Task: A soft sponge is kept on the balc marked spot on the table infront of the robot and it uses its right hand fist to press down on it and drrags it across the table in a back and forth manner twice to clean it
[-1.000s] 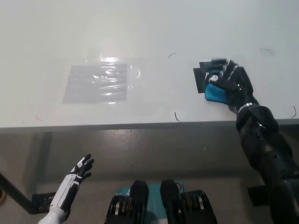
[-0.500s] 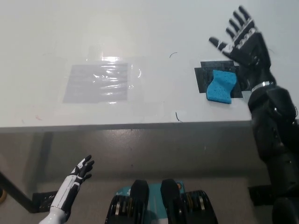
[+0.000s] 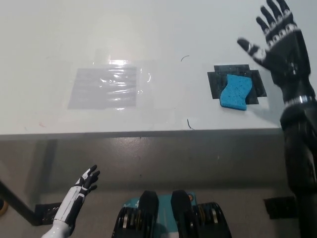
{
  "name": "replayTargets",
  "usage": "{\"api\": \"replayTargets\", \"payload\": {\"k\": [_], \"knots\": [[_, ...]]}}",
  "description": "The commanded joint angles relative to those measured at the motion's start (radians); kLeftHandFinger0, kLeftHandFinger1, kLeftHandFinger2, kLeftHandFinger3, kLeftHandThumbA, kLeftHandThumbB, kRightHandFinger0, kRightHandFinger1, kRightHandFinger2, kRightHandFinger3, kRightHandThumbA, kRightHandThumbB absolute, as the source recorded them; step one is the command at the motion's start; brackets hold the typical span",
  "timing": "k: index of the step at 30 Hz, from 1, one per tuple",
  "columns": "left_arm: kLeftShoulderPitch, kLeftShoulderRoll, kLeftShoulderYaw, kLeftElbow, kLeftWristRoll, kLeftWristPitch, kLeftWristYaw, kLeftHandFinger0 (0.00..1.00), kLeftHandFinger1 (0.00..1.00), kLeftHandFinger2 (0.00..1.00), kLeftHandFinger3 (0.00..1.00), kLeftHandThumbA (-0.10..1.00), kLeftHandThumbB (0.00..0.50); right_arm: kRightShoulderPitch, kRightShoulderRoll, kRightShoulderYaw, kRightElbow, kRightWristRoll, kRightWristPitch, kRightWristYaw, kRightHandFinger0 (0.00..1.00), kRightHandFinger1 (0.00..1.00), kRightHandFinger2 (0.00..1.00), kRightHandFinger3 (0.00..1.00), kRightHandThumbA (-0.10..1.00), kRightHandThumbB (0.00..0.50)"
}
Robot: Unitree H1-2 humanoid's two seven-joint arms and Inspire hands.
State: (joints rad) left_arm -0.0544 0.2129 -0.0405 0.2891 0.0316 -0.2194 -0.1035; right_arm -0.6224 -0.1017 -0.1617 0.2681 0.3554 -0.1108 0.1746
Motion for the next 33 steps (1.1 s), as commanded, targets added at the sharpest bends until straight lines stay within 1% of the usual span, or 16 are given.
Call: {"api": "replayTargets", "payload": {"k": [1, 2, 3, 4, 6, 7, 9, 10, 15, 16, 18, 21, 23, 28, 30, 33], "knots": [[-0.037, 0.036, 0.012, -0.021, -0.005, -0.021, -0.023, 1.0, 1.0, 1.0, 1.0, 1.0, 0.48, 0.29, 0.027, 0.249, -1.132, -0.015, 0.02, 0.076, 1.0, 1.0, 1.0, 1.0, 1.0, 0.384], [-0.036, 0.035, 0.012, -0.025, -0.007, -0.02, -0.024, 1.0, 1.0, 1.0, 1.0, 1.0, 0.48, 0.334, 0.053, 0.258, -1.137, -0.058, 0.001, 0.076, 1.0, 1.0, 1.0, 1.0, 1.0, 0.383], [-0.037, 0.035, 0.012, -0.022, -0.008, -0.02, -0.025, 1.0, 1.0, 1.0, 1.0, 1.0, 0.485, 0.407, 0.052, 0.274, -1.112, -0.073, -0.053, 0.101, 1.0, 1.0, 1.0, 1.0, 1.0, 0.36], [-0.035, 0.035, 0.011, -0.022, -0.009, -0.019, -0.026, 1.0, 1.0, 1.0, 1.0, 1.0, 0.486, 0.456, 0.048, 0.287, -1.086, -0.078, -0.103, 0.123, 1.0, 1.0, 1.0, 1.0, 1.0, 0.357], [-0.034, 0.035, 0.013, -0.016, -0.01, -0.027, -0.024, 1.0, 1.0, 1.0, 1.0, 1.0, 0.488, 0.557, 0.033, 0.299, -1.019, -0.067, -0.121, 0.137, 1.0, 1.0, 1.0, 1.0, 1.0, 0.476], [-0.03, 0.033, 0.014, -0.015, -0.013, -0.034, -0.024, 1.0, 1.0, 1.0, 1.0, 1.0, 0.486, 0.597, 0.025, 0.299, -1.003, -0.065, -0.108, 0.135, 1.0, 1.0, 1.0, 1.0, 1.0, 0.493], [-0.021, 0.03, 0.015, -0.019, -0.02, -0.033, -0.026, 1.0, 1.0, 1.0, 1.0, 1.0, 0.48, 0.659, 0.035, 0.296, -0.94, -0.07, -0.138, 0.128, 1.0, 1.0, 1.0, 1.0, 1.0, 0.432], [-0.021, 0.03, 0.014, -0.013, -0.017, -0.038, -0.025, 1.0, 1.0, 1.0, 1.0, 1.0, 0.479, 0.682, 0.032, 0.297, -0.899, -0.057, -0.147, 0.13, 1.0, 1.0, 1.0, 1.0, 1.0, 0.427], [-0.022, 0.033, 0.011, -0.008, -0.019, -0.042, -0.032, 1.0, 1.0, 1.0, 1.0, 1.0, 0.487, 0.749, 0.014, 0.274, -0.734, -0.097, -0.15, 0.107, 1.0, 1.0, 1.0, 1.0, 1.0, 0.422], [-0.023, 0.033, 0.011, -0.007, -0.021, -0.04, -0.033, 1.0, 1.0, 1.0, 1.0, 1.0, 0.498, 0.743, 0.023, 0.261, -0.669, -0.128, -0.166, 0.086, 1.0, 1.0, 1.0, 1.0, 1.0, 0.409], [-0.024, 0.03, 0.01, -0.01, -0.033, -0.034, -0.042, 1.0, 1.0, 1.0, 1.0, 1.0, 0.498, 0.727, 0.025, 0.244, -0.57, -0.123, -0.149, 0.058, 1.0, 1.0, 1.0, 1.0, 1.0, 0.453], [-0.021, 0.029, 0.006, -0.011, -0.022, -0.039, -0.038, 1.0, 1.0, 1.0, 1.0, 1.0, 0.488, 0.668, 0.028, 0.214, -0.339, -0.08, -0.182, 0.061, 1.0, 1.0, 1.0, 1.0, 1.0, 0.408], [-0.019, 0.026, 0.004, -0.015, -0.016, -0.041, -0.037, 1.0, 1.0, 1.0, 1.0, 1.0, 0.491, 0.644, 0.026, 0.203, -0.221, -0.09, -0.213, 0.061, 1.0, 1.0, 1.0, 1.0, 1.0, 0.406], [-0.032, 0.026, 0.006, -0.016, -0.013, -0.045, -0.037, 1.0, 1.0, 1.0, 1.0, 1.0, 0.486, 0.583, 0.011, 0.196, -0.079, -0.107, -0.233, 0.063, 1.0, 1.0, 1.0, 1.0, 1.0, 0.267], [-0.031, 0.025, 0.003, -0.02, -0.014, -0.043, -0.041, 1.0, 1.0, 1.0, 1.0, 1.0, 0.486, 0.579, 0.007, 0.191, -0.068, -0.095, -0.236, 0.07, 1.0, 1.0, 1.0, 1.0, 1.0, 0.254], [-0.032, 0.021, 0.005, -0.015, -0.019, -0.044, -0.04, 1.0, 1.0, 1.0, 1.0, 1.0, 0.495, 0.579, 0.005, 0.189, -0.067, -0.079, -0.225, 0.079, 1.0, 1.0, 1.0, 1.0, 1.0, 0.268]]}}
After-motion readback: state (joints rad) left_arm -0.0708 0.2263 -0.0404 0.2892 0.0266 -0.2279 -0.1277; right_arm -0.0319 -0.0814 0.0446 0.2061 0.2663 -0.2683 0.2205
